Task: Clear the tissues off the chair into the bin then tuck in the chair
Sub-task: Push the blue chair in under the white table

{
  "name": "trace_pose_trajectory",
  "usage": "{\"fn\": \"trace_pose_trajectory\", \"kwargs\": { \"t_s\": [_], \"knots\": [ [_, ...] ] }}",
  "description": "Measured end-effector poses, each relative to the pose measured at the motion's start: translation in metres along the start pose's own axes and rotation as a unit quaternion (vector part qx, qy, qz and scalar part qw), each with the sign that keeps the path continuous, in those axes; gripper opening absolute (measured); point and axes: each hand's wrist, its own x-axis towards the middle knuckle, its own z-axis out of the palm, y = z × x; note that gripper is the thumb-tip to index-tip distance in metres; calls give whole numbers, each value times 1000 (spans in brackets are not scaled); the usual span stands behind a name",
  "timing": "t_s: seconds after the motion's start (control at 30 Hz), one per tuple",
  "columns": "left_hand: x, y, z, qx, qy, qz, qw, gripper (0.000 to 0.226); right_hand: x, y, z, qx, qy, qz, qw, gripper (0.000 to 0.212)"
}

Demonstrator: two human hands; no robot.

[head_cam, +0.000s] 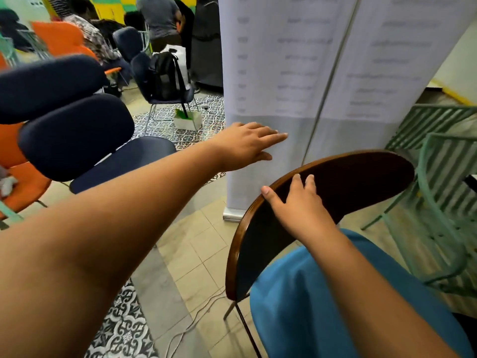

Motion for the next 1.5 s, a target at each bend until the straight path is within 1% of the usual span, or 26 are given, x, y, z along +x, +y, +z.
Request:
{"fn": "trace_pose_trajectory", "kwargs": {
  "t_s": [0.1,0.23,0.33,0.4,0.47,0.57,0.63,0.7,0.77,0.83,0.9,0.97,1.03,1.17,1.23,1.3,1.43,1.5],
  "knots": [
    [25,-5,12,19,-13,39,999,64,16,-2,0,11,1,26,1000,96],
    [57,-8,27,35,-22,96,995,77,34,-5,-3,38,2,72,997,102],
    [84,-10,35,47,-14,152,987,87,50,-9,-1,73,2,117,990,104],
    [102,-11,40,54,-13,200,978,89,57,-11,3,103,-1,152,983,106],
    [117,-11,46,65,-4,258,964,88,63,-17,8,121,8,191,974,107],
    [132,-15,51,64,9,340,938,80,66,-29,13,114,24,235,965,104],
    [139,-19,54,59,16,372,926,76,68,-36,12,96,28,258,961,98],
    [147,-25,57,47,18,404,913,73,69,-41,15,108,29,293,950,92],
    [154,-29,61,42,20,432,901,70,67,-46,19,130,29,308,942,83],
    [163,-33,61,34,32,460,887,70,67,-52,22,139,28,314,939,73],
    [170,-26,57,37,36,494,868,69,64,-58,23,148,32,320,935,68],
    [179,-12,54,51,43,520,852,68,61,-59,22,152,40,317,935,68],
    [187,-4,57,57,60,532,843,66,61,-57,18,150,50,311,937,67],
    [200,-6,77,33,99,562,820,62,64,-54,18,140,42,305,941,68],
    [208,-7,87,25,132,585,799,63,64,-53,21,139,40,299,943,67],
    [214,-5,95,11,168,615,770,64,63,-54,22,147,32,294,944,66],
    [230,3,107,-31,248,656,712,59,62,-51,16,137,26,311,940,67],
    [234,8,111,-73,260,672,690,57,59,-51,16,116,14,328,937,58]
  ]
}}
